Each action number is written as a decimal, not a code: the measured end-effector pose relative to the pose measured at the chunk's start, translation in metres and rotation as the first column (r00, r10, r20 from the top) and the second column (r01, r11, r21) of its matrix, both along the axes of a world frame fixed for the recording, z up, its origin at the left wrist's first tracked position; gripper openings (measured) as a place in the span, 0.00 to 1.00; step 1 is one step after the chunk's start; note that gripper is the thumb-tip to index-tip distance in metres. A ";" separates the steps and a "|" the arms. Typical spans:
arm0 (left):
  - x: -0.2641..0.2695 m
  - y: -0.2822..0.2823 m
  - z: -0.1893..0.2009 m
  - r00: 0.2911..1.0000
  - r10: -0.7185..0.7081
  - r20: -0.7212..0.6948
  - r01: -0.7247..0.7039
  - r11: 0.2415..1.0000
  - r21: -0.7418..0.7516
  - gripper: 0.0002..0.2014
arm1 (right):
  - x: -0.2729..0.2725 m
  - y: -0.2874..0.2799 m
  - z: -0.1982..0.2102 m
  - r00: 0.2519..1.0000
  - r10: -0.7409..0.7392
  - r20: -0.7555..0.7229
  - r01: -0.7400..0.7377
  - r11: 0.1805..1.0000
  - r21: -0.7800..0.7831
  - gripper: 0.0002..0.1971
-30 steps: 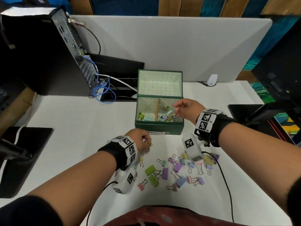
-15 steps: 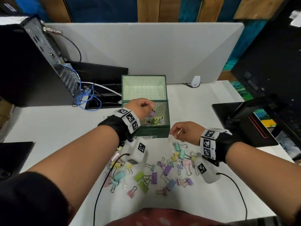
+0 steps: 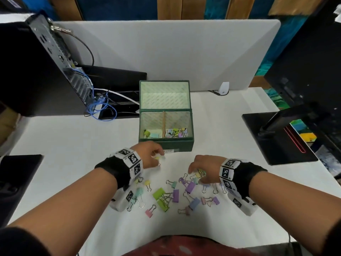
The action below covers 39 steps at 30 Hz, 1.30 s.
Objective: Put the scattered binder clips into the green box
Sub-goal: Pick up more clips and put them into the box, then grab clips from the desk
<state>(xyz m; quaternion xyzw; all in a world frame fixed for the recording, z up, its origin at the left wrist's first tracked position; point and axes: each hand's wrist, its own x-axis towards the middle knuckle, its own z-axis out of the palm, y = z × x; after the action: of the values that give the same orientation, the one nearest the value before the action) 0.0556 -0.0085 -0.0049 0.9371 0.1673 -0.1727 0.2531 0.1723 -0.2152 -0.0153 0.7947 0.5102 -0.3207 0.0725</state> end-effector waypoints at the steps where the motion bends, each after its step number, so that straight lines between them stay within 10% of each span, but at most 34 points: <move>1: -0.004 -0.001 -0.006 0.998 -0.042 -0.042 0.044 0.998 0.048 0.20 | -0.001 0.000 -0.002 0.999 0.027 0.019 -0.027 1.000 -0.015 0.25; 9: -0.008 -0.014 -0.032 0.966 -0.201 -0.164 0.223 0.966 0.129 0.33 | -0.008 0.001 -0.012 0.981 0.141 0.133 -0.135 0.989 -0.052 0.29; 21: -0.020 -0.006 -0.032 0.993 -0.080 -0.086 0.085 0.995 0.054 0.23 | -0.006 0.006 -0.021 0.999 -0.020 0.028 0.019 0.999 0.050 0.20; 28: -0.038 -0.007 -0.032 0.923 -0.281 -0.261 0.321 0.939 0.126 0.38 | -0.002 0.005 -0.018 0.999 0.041 0.018 -0.040 0.998 -0.049 0.31; 39: -0.019 -0.010 -0.043 0.974 -0.185 -0.133 0.198 0.976 0.092 0.21 | -0.003 0.017 -0.018 0.999 0.036 0.026 -0.035 0.999 -0.021 0.18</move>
<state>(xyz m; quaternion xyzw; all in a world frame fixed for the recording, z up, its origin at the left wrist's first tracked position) 0.0367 -0.0180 -0.0474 0.9482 0.1004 -0.2453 0.1751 0.1692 -0.1982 -0.0337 0.7888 0.5200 -0.3142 0.0929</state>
